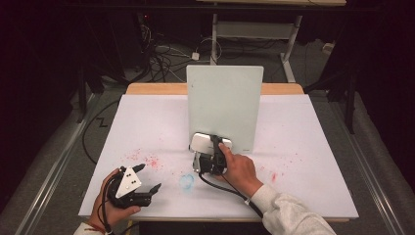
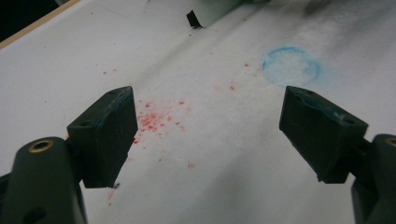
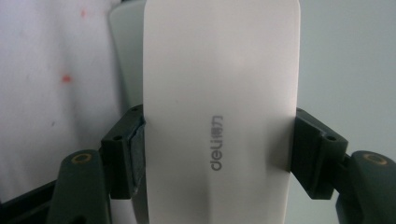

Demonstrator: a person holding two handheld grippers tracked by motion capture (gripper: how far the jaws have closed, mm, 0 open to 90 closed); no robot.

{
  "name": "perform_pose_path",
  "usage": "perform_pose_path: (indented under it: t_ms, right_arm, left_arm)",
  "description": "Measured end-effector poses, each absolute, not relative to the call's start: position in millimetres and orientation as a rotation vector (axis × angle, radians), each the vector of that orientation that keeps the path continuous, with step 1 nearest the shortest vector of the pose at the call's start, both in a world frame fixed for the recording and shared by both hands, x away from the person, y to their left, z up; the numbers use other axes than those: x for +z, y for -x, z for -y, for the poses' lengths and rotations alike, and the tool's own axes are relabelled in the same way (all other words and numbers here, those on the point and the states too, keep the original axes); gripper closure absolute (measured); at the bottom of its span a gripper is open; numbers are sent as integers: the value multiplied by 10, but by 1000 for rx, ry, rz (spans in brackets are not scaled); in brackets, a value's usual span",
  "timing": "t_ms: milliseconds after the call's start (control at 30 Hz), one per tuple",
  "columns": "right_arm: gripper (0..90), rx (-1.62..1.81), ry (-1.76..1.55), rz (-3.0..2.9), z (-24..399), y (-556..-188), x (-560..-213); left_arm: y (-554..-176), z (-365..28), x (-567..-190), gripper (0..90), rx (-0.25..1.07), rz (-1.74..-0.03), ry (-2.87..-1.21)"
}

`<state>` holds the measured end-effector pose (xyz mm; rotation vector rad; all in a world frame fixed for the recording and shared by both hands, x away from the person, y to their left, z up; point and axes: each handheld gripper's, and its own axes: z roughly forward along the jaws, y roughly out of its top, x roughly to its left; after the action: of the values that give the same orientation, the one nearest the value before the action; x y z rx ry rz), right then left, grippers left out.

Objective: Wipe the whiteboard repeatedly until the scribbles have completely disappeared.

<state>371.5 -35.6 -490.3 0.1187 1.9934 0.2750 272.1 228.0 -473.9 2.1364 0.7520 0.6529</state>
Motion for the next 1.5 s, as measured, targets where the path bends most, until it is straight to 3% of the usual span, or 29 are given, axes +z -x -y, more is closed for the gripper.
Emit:
perform_pose_path:
  t_ms: [667, 1167, 1500]
  right_arm:
    - [311, 598, -377, -1894, 282, -4010, -4192]
    - [311, 703, -536, -1804, 227, -4343, -3329]
    - [310, 657, -552, -1825, 205, -4309, -3388]
  left_arm:
    - [-2707, -2289, -4730, 188, 654, -746, -2138]
    - [-2697, -2297, -4727, 188, 648, -737, -2130]
    - [-2693, -2307, -4725, 188, 653, -736, -2139]
